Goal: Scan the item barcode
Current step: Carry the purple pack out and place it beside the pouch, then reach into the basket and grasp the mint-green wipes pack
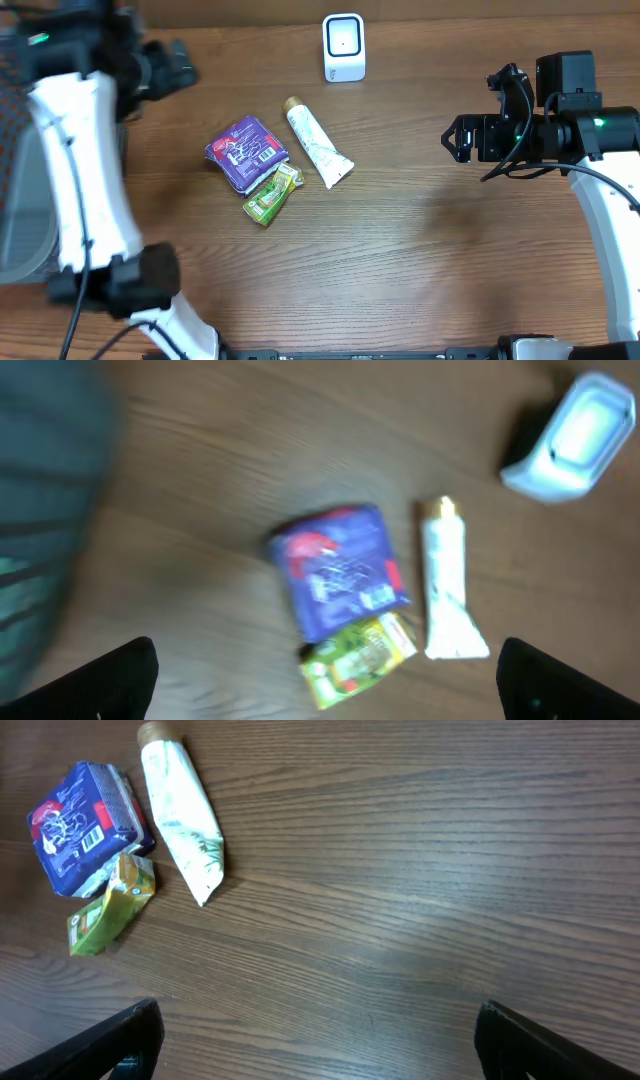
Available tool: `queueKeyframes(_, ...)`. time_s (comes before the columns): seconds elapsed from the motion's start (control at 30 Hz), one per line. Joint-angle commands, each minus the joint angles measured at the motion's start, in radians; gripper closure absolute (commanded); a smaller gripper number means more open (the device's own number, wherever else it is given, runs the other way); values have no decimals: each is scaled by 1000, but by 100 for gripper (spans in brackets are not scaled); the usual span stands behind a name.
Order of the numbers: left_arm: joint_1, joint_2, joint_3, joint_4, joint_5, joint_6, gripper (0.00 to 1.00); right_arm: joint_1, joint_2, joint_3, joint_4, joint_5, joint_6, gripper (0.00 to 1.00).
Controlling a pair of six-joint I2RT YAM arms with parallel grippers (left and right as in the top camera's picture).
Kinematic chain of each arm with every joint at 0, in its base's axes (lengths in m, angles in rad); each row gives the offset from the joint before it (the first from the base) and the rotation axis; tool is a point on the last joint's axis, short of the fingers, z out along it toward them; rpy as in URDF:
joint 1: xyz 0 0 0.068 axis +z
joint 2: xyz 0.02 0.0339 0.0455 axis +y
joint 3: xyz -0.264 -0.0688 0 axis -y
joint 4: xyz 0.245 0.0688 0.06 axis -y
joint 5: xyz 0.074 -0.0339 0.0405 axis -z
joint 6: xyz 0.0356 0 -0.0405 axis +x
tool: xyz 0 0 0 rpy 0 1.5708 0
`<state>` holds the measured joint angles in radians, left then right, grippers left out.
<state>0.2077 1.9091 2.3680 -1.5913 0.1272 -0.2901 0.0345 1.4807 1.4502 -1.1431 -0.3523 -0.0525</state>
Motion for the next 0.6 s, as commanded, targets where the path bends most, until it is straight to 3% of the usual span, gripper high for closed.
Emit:
queueKeyframes(0.0,197,-90,19,-38,-37,-21,0,4,1,14,5,-9,-1,0)
queueKeyframes(0.07,398,-124,19,-86,-38,-20,1,4,1,14,5,-9,-1,0)
queueKeyframes(0.27,697,-125,-143,-85,31,11,0,4,1,14,9,-9,-1,0)
queueKeyframes(0.43,769,-125,-402,86,50,45,0,4,1,14,12,-9,-1,0)
queueKeyframes(0.57,752,-109,-622,307,68,177,0,4,1,14,12,-9,-1,0)
